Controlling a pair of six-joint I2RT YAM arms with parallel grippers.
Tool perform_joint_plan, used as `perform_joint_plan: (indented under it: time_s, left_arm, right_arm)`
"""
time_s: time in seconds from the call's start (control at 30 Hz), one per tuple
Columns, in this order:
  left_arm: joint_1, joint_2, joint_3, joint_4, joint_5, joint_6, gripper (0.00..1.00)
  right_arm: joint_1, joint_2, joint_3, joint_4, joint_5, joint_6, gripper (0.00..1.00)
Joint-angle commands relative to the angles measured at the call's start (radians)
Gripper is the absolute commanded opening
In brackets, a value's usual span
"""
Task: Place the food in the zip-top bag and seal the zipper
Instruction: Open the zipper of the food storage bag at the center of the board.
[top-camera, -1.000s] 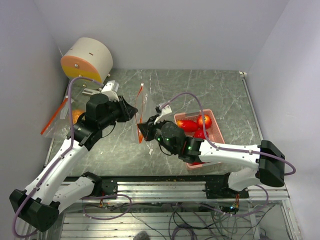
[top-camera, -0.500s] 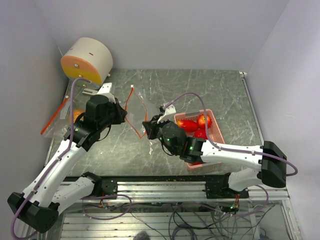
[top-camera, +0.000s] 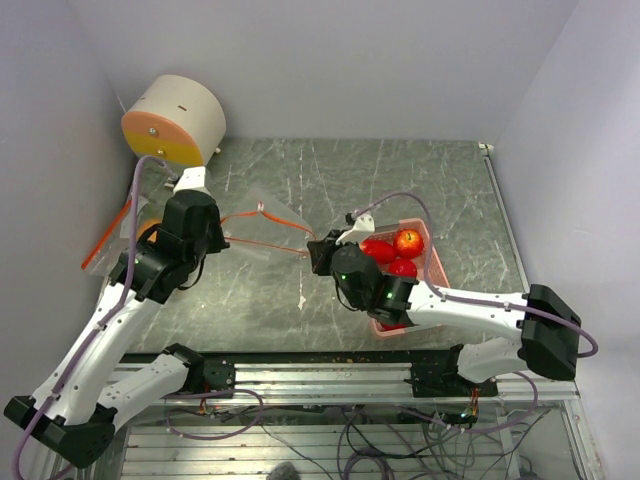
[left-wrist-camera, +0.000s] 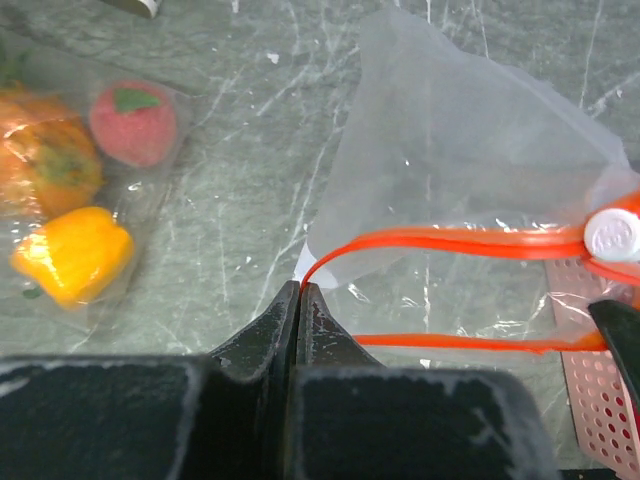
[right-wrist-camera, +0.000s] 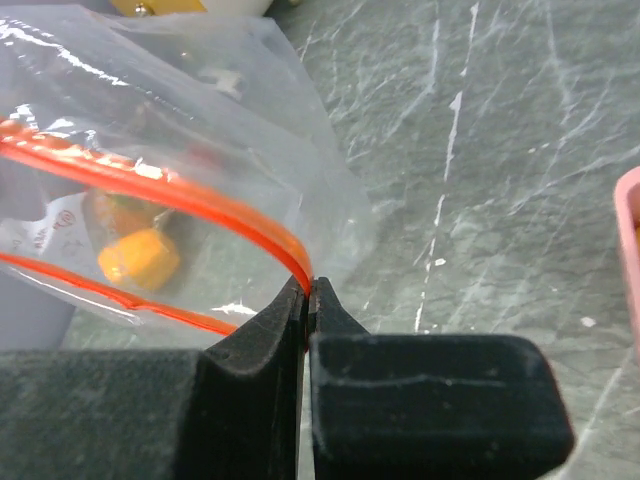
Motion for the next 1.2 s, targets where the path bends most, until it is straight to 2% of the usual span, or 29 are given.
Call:
perform_joint_plan:
  time_s: [0.0,0.2,0.37,0.43,0.6,0.77,1.0,1.03,1.1,1.17]
  left_arm:
    - [0.018,-0.015,0.061,-0.098,-0.186,0.059,0.07]
    - [0.017,-0.028,-0.109,0.067,-0.047,0.035,0.07]
    - [0.017,-0.035,-0.191,0.198,0.053,0.026,0.07]
    - [0.015,-0.03,-0.196,0.223,0.088,0.035,0.07]
    - [0.015,-0.008,-0.173,0.252,0.142,0.049,0.26]
    - [0.015,0.0,-0.167,0.278,0.165,0.057,0.34]
    - [0.015,0.006,-0.176,0.31,0.181,0.059,0.34]
    - [0.016,0.004,-0.176,0.316,0.184,0.062,0.32]
    - [0.015,0.003,-0.18,0.337,0.185,0.067,0.19]
    - [0.016,0.005,-0.19,0.357,0.185,0.076,0.11]
  right_arm:
    - [-0.065,0.03,-0.108,0.079,-0.134,0.08,0.0]
    - [-0.064,0.064,-0.217,0.435,-0.394,0.132,0.0]
    - [-0.064,0.103,-0.287,0.603,-0.456,0.25,0.0]
    - [-0.064,0.114,-0.299,0.624,-0.459,0.269,0.0]
    - [-0.064,0.102,-0.267,0.586,-0.471,0.245,0.0]
    - [-0.062,0.096,-0.241,0.553,-0.484,0.227,0.0]
    - [-0.06,0.109,-0.225,0.538,-0.514,0.217,0.0]
    - [-0.058,0.112,-0.224,0.541,-0.518,0.215,0.0]
    - [-0.055,0.113,-0.223,0.546,-0.524,0.21,0.0]
    - [-0.053,0.11,-0.225,0.552,-0.532,0.206,0.0]
